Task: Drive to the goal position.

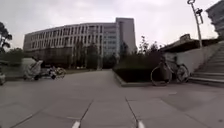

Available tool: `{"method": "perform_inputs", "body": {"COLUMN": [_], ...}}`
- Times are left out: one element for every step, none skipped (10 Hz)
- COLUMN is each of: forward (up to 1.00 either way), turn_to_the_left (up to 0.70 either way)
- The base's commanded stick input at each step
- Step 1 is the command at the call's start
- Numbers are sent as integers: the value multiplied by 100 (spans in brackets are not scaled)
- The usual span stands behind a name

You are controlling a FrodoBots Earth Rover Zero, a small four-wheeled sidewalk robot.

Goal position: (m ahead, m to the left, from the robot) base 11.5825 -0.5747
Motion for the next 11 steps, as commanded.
{"method": "perform_inputs", "body": {"forward": [60, 60, 60, 60, 60, 60, 60, 60, 60, 60, 60], "turn_to_the_left": [0, 0, 0, 0, 0, 0, 0, 0, 0, 0, 0]}}
